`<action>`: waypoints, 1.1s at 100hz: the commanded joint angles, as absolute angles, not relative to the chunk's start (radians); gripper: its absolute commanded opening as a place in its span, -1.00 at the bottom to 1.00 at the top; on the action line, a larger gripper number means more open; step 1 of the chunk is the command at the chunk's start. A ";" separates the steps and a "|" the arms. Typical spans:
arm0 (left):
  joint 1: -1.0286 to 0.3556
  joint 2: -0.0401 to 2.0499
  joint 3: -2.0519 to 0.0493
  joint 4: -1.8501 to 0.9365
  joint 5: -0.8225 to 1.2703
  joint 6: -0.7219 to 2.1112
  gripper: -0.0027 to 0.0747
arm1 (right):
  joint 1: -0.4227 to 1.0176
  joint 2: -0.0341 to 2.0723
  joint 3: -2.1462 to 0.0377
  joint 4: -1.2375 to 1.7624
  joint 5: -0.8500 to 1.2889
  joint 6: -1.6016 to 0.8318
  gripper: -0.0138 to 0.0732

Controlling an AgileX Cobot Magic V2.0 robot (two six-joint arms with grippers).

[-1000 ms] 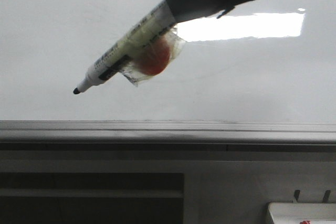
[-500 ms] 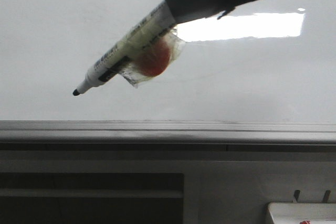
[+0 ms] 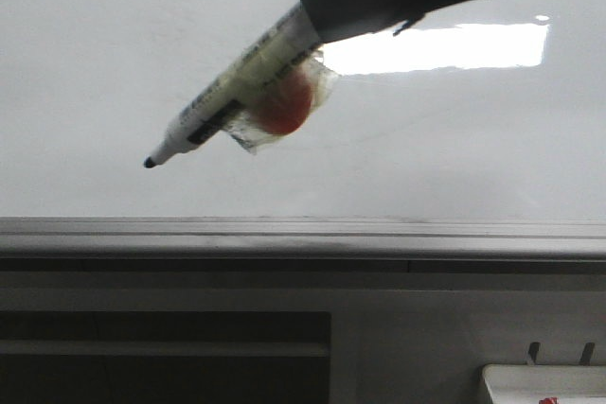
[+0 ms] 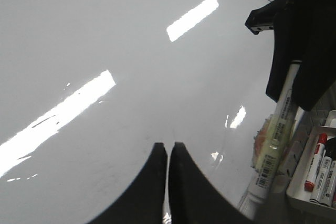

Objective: Write number 2 on whiteboard

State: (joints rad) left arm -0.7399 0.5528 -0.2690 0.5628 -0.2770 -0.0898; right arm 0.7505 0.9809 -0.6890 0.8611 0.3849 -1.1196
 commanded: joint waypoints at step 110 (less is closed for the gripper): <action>-0.742 0.554 -0.297 0.539 -0.349 -0.099 -0.98 | 0.762 0.985 -0.710 0.131 -0.059 -0.268 -0.85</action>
State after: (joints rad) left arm -0.7399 0.5528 -0.2690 0.5628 -0.2770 -0.0898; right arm 0.7688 0.9935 -0.6648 0.1400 0.0584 -0.2685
